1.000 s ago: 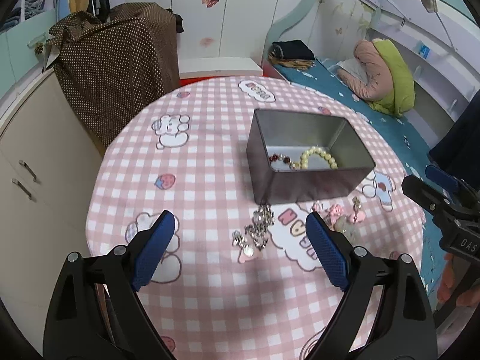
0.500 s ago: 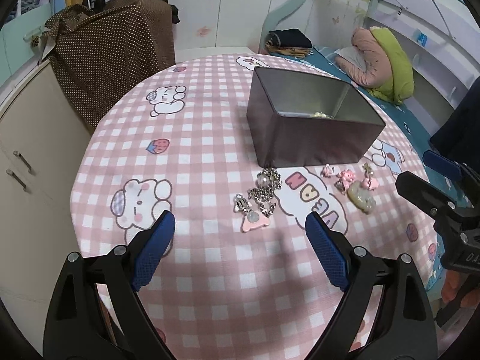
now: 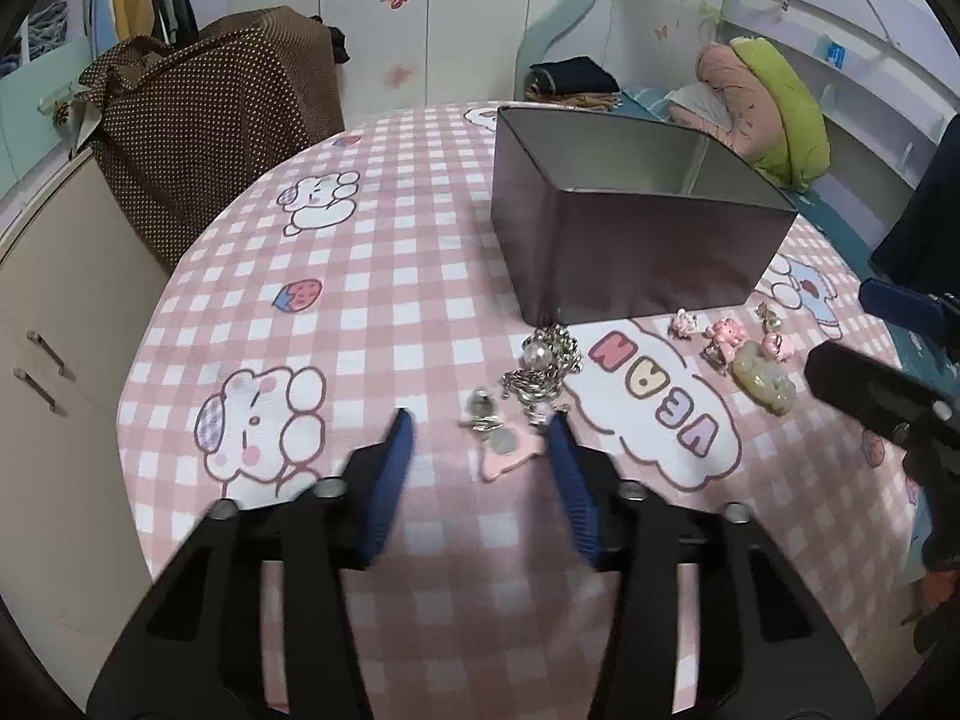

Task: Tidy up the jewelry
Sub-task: 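Withdraw both tools from the tin toward the silver chain charms, then grasp the pink heart pendant with the left tool while the right tool grasps a silver chain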

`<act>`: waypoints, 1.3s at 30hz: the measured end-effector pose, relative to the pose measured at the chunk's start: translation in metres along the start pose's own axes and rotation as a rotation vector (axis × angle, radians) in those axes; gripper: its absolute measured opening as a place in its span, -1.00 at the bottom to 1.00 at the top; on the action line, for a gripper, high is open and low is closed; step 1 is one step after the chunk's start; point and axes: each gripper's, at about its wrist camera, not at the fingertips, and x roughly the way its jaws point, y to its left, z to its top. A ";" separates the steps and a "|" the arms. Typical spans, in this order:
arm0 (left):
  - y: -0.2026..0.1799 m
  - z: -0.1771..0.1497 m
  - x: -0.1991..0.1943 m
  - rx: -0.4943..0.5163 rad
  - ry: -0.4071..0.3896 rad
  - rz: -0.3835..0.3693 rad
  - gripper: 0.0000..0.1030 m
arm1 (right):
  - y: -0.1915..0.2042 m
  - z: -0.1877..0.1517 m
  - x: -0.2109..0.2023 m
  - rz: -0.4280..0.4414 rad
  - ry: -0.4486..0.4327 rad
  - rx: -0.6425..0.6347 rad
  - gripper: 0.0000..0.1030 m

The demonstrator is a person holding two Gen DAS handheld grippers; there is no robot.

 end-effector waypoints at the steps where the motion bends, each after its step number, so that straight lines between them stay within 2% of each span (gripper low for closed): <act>1: 0.000 0.000 0.000 0.003 -0.004 -0.009 -0.42 | 0.001 0.001 0.001 0.001 0.002 -0.002 0.86; 3: -0.001 0.000 0.001 0.017 -0.009 -0.016 -0.56 | 0.002 0.001 0.004 0.002 0.006 -0.006 0.86; 11: 0.007 0.000 -0.004 -0.006 -0.032 -0.034 -0.57 | 0.012 0.004 0.008 0.039 0.007 -0.027 0.86; 14: 0.014 0.000 -0.011 -0.021 -0.060 -0.033 -0.57 | 0.021 0.005 0.009 0.078 0.010 -0.047 0.82; 20: 0.029 0.003 -0.023 -0.050 -0.087 -0.022 -0.57 | 0.048 0.007 0.020 0.156 0.037 -0.115 0.48; 24: 0.040 0.002 -0.028 -0.085 -0.105 -0.020 -0.57 | 0.063 0.010 0.034 0.188 0.066 -0.128 0.18; 26: 0.044 0.002 -0.030 -0.098 -0.110 -0.021 -0.57 | 0.069 0.012 0.042 0.175 0.081 -0.131 0.06; 30: 0.048 0.001 -0.033 -0.098 -0.122 -0.032 -0.57 | 0.077 0.016 0.057 0.146 0.104 -0.129 -0.05; 33: 0.049 0.001 -0.033 -0.097 -0.128 -0.035 -0.57 | 0.083 0.016 0.070 0.146 0.131 -0.141 -0.23; 35: 0.051 0.001 -0.033 -0.104 -0.130 -0.040 -0.57 | 0.087 0.015 0.073 0.123 0.118 -0.170 -0.29; 37: 0.052 0.001 -0.032 -0.106 -0.132 -0.041 -0.57 | 0.091 0.012 0.073 0.118 0.106 -0.204 -0.41; 39: 0.052 0.001 -0.032 -0.106 -0.133 -0.044 -0.57 | 0.089 0.011 0.074 0.119 0.103 -0.212 -0.74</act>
